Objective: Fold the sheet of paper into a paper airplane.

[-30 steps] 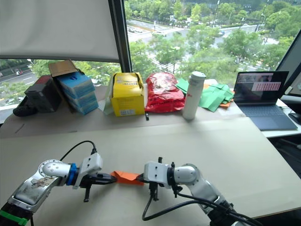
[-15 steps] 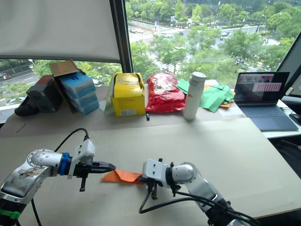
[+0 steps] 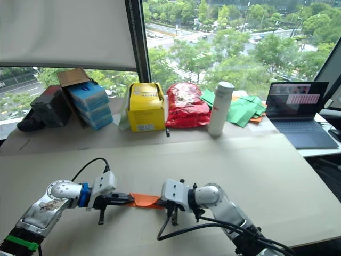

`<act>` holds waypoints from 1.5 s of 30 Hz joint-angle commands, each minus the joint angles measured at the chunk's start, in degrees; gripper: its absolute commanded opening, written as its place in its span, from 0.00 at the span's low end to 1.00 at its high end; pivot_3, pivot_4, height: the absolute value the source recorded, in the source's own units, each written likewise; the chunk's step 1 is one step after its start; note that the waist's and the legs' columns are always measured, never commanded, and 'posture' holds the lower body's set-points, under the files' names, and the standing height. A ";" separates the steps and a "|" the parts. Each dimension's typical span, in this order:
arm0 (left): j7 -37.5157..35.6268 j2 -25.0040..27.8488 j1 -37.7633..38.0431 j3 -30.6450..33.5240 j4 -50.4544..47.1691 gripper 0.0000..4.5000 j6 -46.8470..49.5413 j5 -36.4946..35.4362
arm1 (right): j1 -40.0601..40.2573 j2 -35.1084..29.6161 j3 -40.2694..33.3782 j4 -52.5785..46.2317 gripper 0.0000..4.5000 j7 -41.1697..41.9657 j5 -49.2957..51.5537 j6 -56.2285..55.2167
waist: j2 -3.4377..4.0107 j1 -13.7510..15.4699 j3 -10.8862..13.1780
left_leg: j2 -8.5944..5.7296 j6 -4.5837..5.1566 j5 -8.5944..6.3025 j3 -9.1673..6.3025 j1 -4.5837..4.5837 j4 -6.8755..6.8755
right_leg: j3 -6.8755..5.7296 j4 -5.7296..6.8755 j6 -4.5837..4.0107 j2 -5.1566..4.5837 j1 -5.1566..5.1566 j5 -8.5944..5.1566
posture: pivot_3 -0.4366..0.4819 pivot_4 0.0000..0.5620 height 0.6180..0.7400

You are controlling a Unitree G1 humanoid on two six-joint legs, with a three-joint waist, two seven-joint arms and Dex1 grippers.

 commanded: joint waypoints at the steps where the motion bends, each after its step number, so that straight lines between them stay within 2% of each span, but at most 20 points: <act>1: -0.10 -0.44 -0.07 -0.96 1.85 0.00 -1.62 1.70 | -0.23 -0.11 -0.17 -1.21 0.01 0.05 -0.04 2.40 | 0.00 -0.01 0.00 | 0.00 0.00 0.00 0.00 0.00 0.00 | 0.01 0.00 0.00 0.00 0.00 0.00 | 0.48 0.27 1.00; 2: -0.13 -0.52 -0.18 -1.09 2.12 0.00 -1.84 1.86 | -0.35 -0.17 -0.14 -1.41 0.01 0.12 -0.09 2.59 | 0.00 -0.01 0.00 | 0.00 0.00 0.00 0.00 0.00 0.00 | 0.01 0.01 0.00 0.00 -0.01 0.00 | 0.48 0.27 1.00; 3: -0.14 -0.58 -0.35 -1.33 2.55 0.00 -2.26 2.25 | -0.53 -0.20 -0.13 -1.75 0.07 0.20 -0.05 3.02 | 0.00 0.03 0.00 | 0.00 0.00 0.00 -0.01 0.00 0.00 | 0.00 0.02 0.00 0.00 -0.01 0.00 | 0.48 0.27 1.00; 8: -0.25 -1.08 -1.00 -2.07 2.97 0.00 -2.55 2.82 | -1.49 -0.10 -0.66 -5.38 0.43 0.61 1.06 7.02 | 0.00 0.08 0.00 | 0.00 0.01 0.00 -0.01 0.00 0.00 | -0.01 0.02 0.00 0.00 0.00 0.00 | 0.48 0.27 1.00; 12: -0.16 -1.19 -1.34 -2.47 2.33 0.00 -2.14 2.95 | -3.28 1.66 -4.70 -10.85 0.73 1.38 7.87 15.16 | 0.00 0.04 0.00 | 0.00 0.02 -0.01 0.00 -0.03 0.01 | 0.00 0.01 0.00 -0.01 -0.02 0.00 | 0.48 0.27 1.00; 16: 0.08 -1.52 -1.92 -2.58 1.16 0.00 -0.98 2.80 | -8.14 6.03 -8.40 -11.26 0.73 -0.26 13.94 22.09 | 0.00 -0.04 0.00 | 0.00 0.01 0.00 -0.02 -0.03 0.01 | 0.01 0.03 0.00 0.00 -0.03 0.00 | 0.48 0.27 1.00; 20: 0.07 -1.86 -1.57 -2.73 -0.27 0.00 0.08 2.54 | -10.95 7.53 -5.78 -5.79 0.45 -2.93 10.97 20.91 | 0.00 0.08 0.00 | 0.00 0.02 -0.01 -0.05 -0.03 0.00 | -0.04 0.07 0.00 0.00 -0.06 0.00 | 0.48 0.27 1.00; 24: 0.22 -1.82 -1.18 -2.68 -1.47 0.00 1.04 2.37 | -10.76 6.89 -1.73 -3.45 0.12 -3.05 8.40 18.70 | 0.00 -0.02 0.00 | -0.08 0.00 0.00 0.02 -0.10 0.01 | -0.03 0.02 0.01 -0.05 -0.10 0.00 | 0.48 0.27 1.00; 26: 0.23 -1.78 -1.29 -2.60 -1.66 0.00 1.32 2.38 | -10.82 6.66 0.20 -1.95 0.00 -3.14 6.91 17.91 | 0.00 -0.10 0.00 | -0.08 -0.01 0.01 0.03 -0.11 0.01 | -0.02 0.01 0.01 -0.05 -0.13 0.00 | 0.48 0.27 1.00; 35: 0.32 -1.76 -1.29 -2.54 -2.42 0.00 2.03 2.46 | -10.67 6.12 4.69 1.61 0.00 -3.09 2.75 17.34 | 0.00 -0.13 0.00 | -0.06 0.02 -0.01 0.00 -0.10 0.01 | -0.02 0.05 0.01 -0.03 -0.13 0.00 | 0.48 0.27 1.00; 45: 0.24 -1.35 -1.24 -2.88 -1.73 0.00 1.18 3.31 | -10.84 4.75 7.07 4.72 0.00 -3.18 0.27 23.87 | 0.02 -0.08 -0.01 | -0.06 0.01 -0.01 -0.01 -0.01 0.01 | -0.03 0.08 0.01 -0.03 -0.05 0.00 | 0.48 0.27 1.00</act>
